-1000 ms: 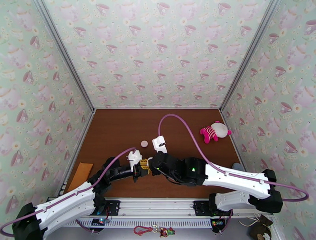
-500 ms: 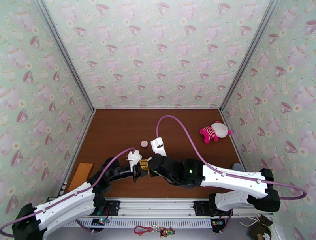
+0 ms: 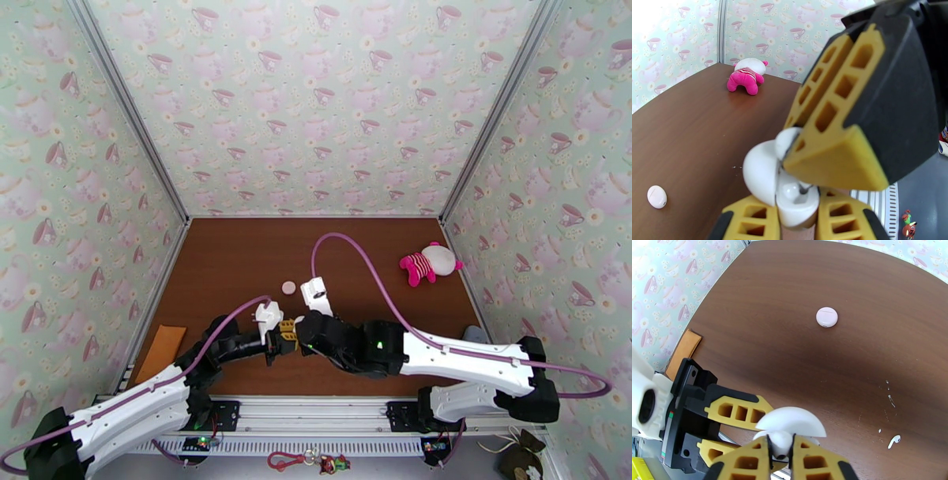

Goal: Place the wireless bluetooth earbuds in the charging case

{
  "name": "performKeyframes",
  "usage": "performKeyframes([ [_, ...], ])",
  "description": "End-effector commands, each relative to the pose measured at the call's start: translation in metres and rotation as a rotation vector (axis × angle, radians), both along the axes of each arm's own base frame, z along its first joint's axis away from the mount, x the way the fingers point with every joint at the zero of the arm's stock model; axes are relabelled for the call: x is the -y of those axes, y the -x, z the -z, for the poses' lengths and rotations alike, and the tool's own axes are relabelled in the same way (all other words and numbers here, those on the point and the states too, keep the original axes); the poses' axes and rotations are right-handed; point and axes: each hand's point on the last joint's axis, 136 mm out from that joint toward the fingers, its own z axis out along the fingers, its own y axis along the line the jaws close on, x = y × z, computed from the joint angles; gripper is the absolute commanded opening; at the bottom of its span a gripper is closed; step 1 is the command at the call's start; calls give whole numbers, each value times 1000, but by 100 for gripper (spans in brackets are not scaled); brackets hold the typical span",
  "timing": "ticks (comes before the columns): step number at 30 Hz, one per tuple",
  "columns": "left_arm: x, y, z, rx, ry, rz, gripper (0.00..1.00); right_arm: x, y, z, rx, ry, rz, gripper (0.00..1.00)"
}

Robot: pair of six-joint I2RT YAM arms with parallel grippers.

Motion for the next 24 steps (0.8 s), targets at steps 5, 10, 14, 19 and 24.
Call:
performKeyframes([
  [5, -3, -3, -11, 25, 41, -16, 0, -6, 8, 6, 35, 27, -30, 17],
  [10, -4, -4, -13, 27, 47, -28, 0, -5, 9, 8, 40, 33, -26, 17],
  [14, -5, -4, -13, 23, 51, -26, 0, -1, 8, 11, 45, 42, -13, 16],
  [19, -4, -1, -10, 18, 42, -7, 0, 1, 5, 2, 64, 27, -2, 16],
  [24, -2, 2, -7, 8, 35, 11, 0, 2, 3, -6, 89, 14, 6, 15],
])
